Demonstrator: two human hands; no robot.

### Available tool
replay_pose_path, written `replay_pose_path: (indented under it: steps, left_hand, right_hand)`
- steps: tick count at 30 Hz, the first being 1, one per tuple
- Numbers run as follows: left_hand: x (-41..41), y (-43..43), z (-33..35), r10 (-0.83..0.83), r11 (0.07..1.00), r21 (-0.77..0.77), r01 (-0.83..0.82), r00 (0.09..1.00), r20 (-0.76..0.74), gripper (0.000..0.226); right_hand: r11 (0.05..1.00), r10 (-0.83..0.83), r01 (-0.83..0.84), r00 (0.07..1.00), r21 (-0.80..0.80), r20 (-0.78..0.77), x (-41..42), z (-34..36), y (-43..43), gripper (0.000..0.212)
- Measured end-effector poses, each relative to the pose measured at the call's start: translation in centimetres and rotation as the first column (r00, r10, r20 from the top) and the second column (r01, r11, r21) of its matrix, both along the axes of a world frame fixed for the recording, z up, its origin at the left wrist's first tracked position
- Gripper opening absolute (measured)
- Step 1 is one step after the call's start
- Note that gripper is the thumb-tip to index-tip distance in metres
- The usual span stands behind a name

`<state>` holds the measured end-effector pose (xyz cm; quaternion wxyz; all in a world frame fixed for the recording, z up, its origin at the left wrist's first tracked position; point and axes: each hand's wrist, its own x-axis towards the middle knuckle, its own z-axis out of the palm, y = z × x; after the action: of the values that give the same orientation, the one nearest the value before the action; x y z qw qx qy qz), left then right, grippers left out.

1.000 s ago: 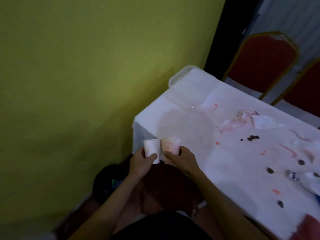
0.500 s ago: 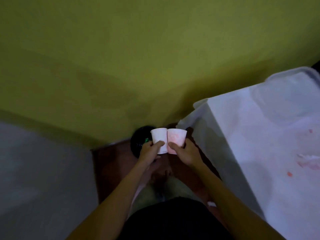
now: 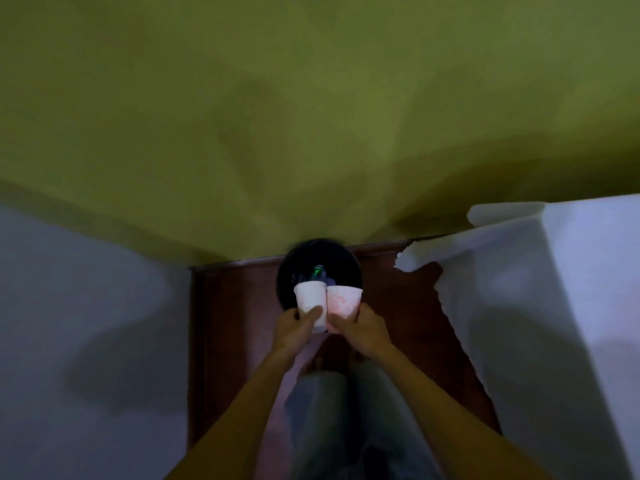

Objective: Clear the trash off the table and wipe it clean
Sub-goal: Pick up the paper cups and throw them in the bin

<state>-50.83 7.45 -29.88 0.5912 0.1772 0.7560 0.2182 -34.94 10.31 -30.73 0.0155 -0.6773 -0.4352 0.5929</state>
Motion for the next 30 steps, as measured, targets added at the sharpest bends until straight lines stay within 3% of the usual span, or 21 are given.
replay_pose_path:
  steps: [6,11,13,16,23,30]
  left_hand:
    - [0.1,3.2,-7.1,-0.098,0.993,0.053,0.105,0.989,-0.110,0.049]
    - [0.0,4.0,-6.5,-0.173,0.983,0.032,0.179,0.975,-0.136,0.045]
    - [-0.2,3.7,-4.4,-0.196,0.980,0.010,0.199,0.971,-0.138,0.043]
    - [-0.1,3.2,-0.3,-0.230,0.972,0.001,0.234,0.958,-0.170,0.058]
    - [3.3,3.8,12.4,-0.424,0.890,0.079,0.448,0.880,-0.214,0.052]
    - [9.6,5.1,21.2,-0.589,0.750,0.261,0.608,0.793,-0.153,0.044]
  right_hand:
    - [0.987,0.162,-0.164,0.976,-0.002,0.148,-0.4,-8.3,3.7,0.072]
    - [0.966,0.234,-0.250,0.950,0.059,0.205,0.4,-8.6,4.4,0.053]
    - [0.968,0.230,-0.245,0.954,0.059,0.195,1.1,-6.5,4.1,0.039]
    - [0.967,0.237,-0.249,0.956,0.051,0.174,1.9,-1.3,3.3,0.023]
    - [0.977,0.082,-0.110,0.984,0.182,0.157,4.7,12.6,1.3,0.023]
    - [0.915,-0.228,0.159,0.962,0.371,0.151,9.2,21.6,-0.8,0.031]
